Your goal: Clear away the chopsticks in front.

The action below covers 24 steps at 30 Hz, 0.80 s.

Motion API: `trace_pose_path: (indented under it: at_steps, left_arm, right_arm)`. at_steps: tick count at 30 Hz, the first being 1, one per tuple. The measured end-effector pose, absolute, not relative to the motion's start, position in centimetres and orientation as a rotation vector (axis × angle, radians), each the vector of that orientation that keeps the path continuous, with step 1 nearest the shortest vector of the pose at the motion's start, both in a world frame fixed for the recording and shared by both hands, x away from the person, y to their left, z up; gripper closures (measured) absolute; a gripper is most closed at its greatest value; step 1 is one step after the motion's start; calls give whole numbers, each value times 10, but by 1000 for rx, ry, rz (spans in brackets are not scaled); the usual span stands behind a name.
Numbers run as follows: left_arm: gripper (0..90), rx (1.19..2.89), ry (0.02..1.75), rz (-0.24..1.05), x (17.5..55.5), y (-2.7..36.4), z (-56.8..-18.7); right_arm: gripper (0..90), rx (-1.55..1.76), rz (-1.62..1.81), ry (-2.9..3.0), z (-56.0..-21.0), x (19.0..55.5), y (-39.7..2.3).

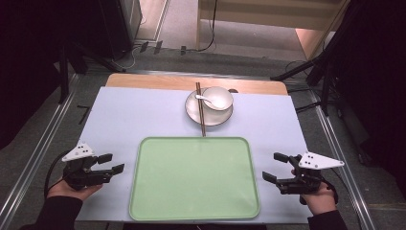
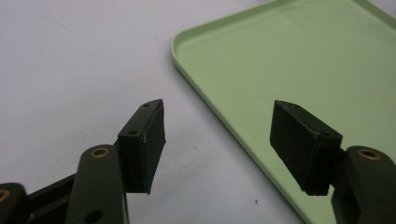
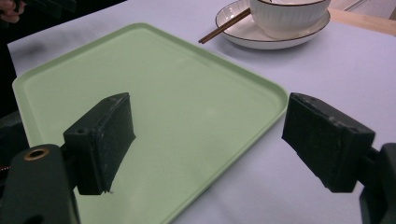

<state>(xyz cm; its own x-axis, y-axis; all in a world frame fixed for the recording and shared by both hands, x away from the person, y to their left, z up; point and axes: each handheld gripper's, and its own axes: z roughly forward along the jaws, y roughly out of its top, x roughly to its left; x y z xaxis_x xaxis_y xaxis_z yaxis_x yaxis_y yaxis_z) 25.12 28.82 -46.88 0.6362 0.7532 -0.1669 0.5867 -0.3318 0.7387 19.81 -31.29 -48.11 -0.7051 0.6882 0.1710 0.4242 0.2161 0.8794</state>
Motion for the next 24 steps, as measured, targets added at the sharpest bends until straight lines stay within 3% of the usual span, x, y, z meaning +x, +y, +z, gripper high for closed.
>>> trace_pose_path:
  at_steps: [5, 24]
  left_arm:
    - [408, 2021, 1039, 262, 250, 289, -467]
    - [337, 2028, 1122, 211, 267, 277, -455]
  right_arm:
    - [171, 1054, 1485, 2235, -481, 198, -313]
    - [172, 1055, 1483, 2230, -481, 197, -313]
